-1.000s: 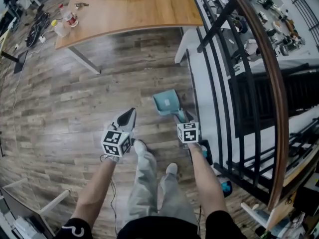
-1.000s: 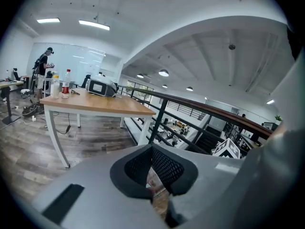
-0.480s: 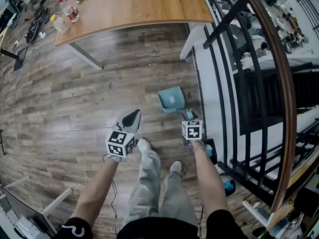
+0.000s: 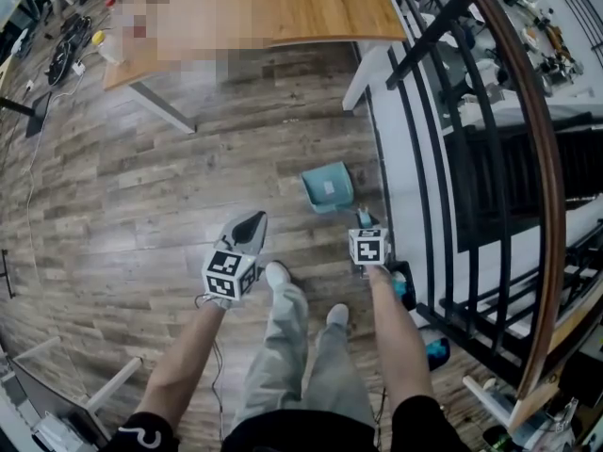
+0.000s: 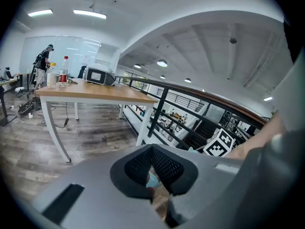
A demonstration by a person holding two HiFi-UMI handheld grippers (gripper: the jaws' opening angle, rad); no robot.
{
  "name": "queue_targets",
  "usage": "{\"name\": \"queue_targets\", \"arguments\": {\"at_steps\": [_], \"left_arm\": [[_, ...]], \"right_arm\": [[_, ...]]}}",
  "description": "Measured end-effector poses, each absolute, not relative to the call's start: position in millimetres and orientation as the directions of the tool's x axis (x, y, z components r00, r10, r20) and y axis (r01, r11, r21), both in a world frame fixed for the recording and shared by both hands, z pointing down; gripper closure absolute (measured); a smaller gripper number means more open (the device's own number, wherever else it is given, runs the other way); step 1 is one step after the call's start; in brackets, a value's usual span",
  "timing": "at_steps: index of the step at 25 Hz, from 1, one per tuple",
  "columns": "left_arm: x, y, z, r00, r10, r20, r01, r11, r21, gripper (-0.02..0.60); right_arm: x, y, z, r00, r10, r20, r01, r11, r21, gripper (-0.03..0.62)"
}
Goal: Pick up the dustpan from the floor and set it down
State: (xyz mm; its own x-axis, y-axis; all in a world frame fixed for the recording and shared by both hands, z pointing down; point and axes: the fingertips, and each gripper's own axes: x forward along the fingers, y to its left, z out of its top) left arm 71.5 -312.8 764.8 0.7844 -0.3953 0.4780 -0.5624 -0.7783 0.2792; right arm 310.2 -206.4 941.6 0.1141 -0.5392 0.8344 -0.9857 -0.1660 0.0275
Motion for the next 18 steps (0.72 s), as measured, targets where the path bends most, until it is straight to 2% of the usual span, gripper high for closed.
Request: {"name": "queue_targets", "arguments": {"at_steps": [10, 18], "left_arm": [[50.4, -306.4, 754.9, 0.767, -0.415, 0.489, -0.580, -0.774, 0.253, 0.584], [41.9, -281.5, 716.1, 0.743, -0.479, 0.467, -0.631, -0.734, 0.251, 0.584]], "right_arm": [[315.4, -182.2, 927.0, 0.150, -0.504, 0.850, -0.965, -0.264, 0.014, 0.508], [309.4, -165.1, 868.3, 0.137, -0.551, 0.823, -0.961, -0.276, -0.025, 0.508]]}}
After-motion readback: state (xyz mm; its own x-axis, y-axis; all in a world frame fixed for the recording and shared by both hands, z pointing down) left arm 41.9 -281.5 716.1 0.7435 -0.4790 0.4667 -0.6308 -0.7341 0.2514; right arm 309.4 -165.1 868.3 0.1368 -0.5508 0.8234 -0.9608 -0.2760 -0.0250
